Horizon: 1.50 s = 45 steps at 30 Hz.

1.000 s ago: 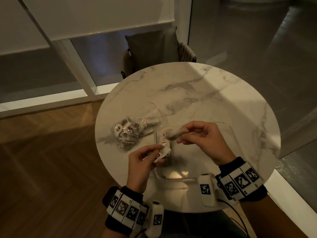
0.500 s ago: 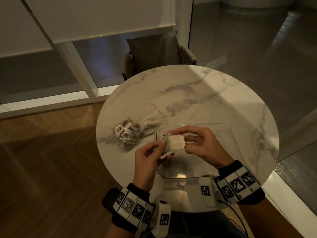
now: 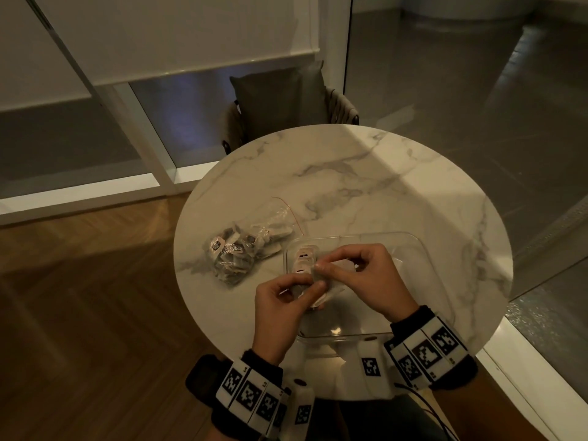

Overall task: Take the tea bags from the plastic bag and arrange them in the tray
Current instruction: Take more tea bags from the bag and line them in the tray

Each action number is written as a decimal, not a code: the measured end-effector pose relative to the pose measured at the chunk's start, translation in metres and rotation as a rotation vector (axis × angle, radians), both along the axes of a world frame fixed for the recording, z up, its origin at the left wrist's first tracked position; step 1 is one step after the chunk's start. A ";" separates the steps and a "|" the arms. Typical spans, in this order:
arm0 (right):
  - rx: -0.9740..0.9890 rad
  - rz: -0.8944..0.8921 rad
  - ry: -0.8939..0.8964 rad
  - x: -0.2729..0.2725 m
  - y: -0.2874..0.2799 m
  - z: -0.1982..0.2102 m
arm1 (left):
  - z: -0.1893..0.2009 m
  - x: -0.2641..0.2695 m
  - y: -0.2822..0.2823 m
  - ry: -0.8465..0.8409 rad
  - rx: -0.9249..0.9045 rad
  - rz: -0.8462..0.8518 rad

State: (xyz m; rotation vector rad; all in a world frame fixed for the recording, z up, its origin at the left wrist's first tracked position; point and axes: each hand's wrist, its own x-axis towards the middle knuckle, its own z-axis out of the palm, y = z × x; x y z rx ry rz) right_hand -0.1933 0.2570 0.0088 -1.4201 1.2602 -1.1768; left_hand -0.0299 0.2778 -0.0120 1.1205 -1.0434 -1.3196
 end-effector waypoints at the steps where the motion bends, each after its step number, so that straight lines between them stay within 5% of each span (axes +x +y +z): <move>1: 0.002 0.016 0.003 0.001 0.000 0.000 | 0.001 0.000 0.000 -0.005 -0.002 -0.012; 12: -0.073 0.123 0.008 0.002 0.000 0.008 | 0.005 0.003 0.001 0.021 -0.060 -0.041; 28: 0.021 -0.060 0.012 -0.003 0.001 0.008 | 0.003 0.008 0.001 0.077 0.016 0.064; 40: 0.079 -0.010 -0.094 0.004 0.005 0.020 | 0.008 0.009 0.003 0.095 0.025 0.088; 45: 0.085 0.122 0.023 0.014 -0.012 0.040 | 0.007 0.027 0.004 0.110 0.062 0.140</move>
